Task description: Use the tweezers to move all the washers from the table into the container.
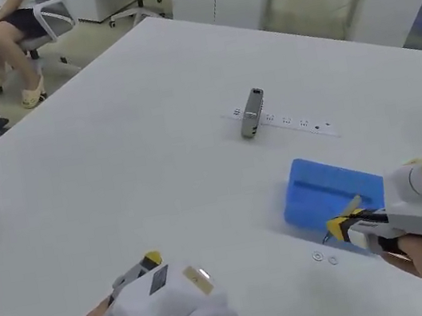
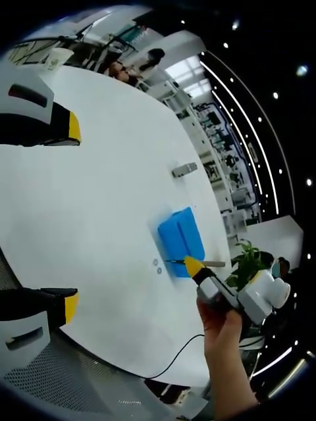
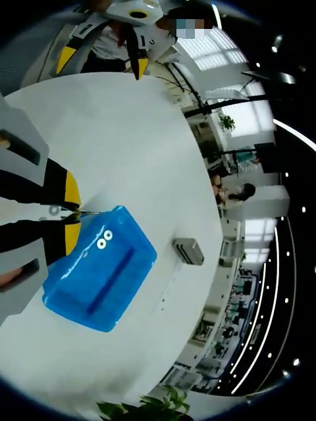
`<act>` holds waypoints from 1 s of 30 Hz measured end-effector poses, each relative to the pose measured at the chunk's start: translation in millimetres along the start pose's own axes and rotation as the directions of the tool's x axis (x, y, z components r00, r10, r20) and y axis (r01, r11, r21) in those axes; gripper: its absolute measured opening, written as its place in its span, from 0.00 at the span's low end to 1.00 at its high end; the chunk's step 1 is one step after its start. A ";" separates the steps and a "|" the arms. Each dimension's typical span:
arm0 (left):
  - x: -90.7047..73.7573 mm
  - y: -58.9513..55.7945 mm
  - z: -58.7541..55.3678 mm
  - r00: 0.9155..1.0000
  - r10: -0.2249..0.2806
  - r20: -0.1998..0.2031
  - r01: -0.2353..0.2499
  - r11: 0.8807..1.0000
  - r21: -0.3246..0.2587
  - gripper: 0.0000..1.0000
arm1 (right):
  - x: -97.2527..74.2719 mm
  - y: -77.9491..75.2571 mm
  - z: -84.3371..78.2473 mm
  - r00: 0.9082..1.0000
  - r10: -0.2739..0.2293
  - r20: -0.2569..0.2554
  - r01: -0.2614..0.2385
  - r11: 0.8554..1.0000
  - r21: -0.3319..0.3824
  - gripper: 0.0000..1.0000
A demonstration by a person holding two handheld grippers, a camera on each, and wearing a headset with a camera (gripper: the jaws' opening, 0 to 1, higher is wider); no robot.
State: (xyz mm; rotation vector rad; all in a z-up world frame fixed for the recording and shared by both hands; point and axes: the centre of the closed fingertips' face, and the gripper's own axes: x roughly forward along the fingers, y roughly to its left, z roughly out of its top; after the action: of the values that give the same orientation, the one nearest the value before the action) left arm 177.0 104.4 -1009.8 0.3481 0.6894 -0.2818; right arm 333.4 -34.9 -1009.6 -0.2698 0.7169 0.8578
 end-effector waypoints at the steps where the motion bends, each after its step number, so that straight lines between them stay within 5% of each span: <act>1: 0.0 0.0 -0.6 1.000 0.000 -0.003 0.000 1.000 -0.001 0.91 | 0.8 0.0 -0.6 1.000 0.000 -0.003 0.000 1.000 0.002 0.03; 30: 1.7 -2.3 -4.1 1.000 -0.007 -0.025 0.007 1.000 0.020 0.90 | 16.1 -4.9 -20.5 0.998 -0.010 -0.064 0.011 1.000 0.004 0.03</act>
State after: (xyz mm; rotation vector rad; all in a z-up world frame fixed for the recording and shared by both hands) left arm 175.0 103.8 -1014.4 0.3686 0.7126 -0.2913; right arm 334.7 -38.5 -1035.8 -0.2978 0.7759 0.8406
